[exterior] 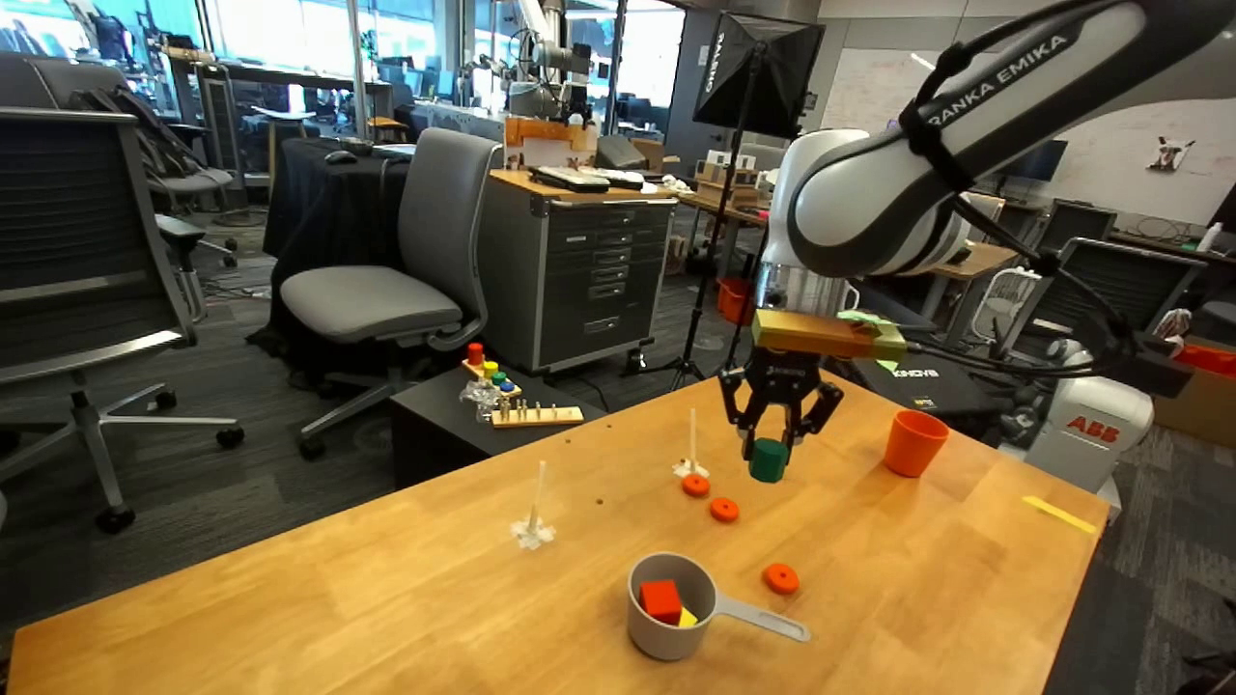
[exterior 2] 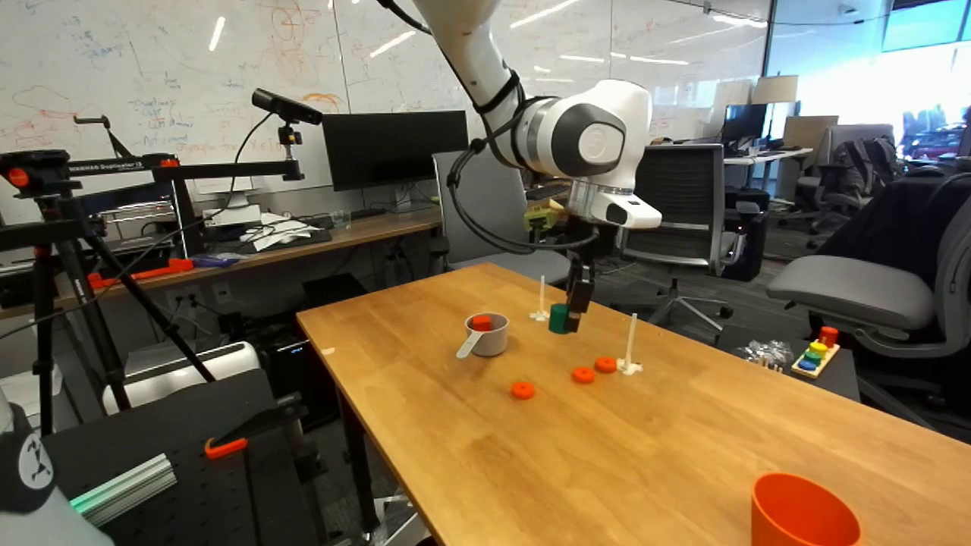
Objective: Move the orange cup to the right, place the orange, yellow and green blocks in the grey measuring cup
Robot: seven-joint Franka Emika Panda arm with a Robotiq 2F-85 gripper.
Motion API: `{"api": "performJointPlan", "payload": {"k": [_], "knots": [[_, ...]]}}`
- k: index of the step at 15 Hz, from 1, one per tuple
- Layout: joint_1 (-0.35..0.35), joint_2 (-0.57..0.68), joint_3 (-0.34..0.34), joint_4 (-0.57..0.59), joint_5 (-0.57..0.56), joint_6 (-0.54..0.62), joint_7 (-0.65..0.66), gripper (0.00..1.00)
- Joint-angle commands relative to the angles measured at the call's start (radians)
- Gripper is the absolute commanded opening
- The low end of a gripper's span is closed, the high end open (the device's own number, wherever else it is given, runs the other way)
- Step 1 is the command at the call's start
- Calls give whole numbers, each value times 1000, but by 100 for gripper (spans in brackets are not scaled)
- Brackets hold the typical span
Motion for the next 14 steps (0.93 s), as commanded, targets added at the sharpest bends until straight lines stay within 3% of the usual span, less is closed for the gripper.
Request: {"api": "performJointPlan", "payload": {"k": [1,4,14], "knots": [[6,-22,53,15,56,-86,-51,17],[49,1,67,42,45,-125,-25,17],[221,105,18,107,-105,-110,120,17]]}}
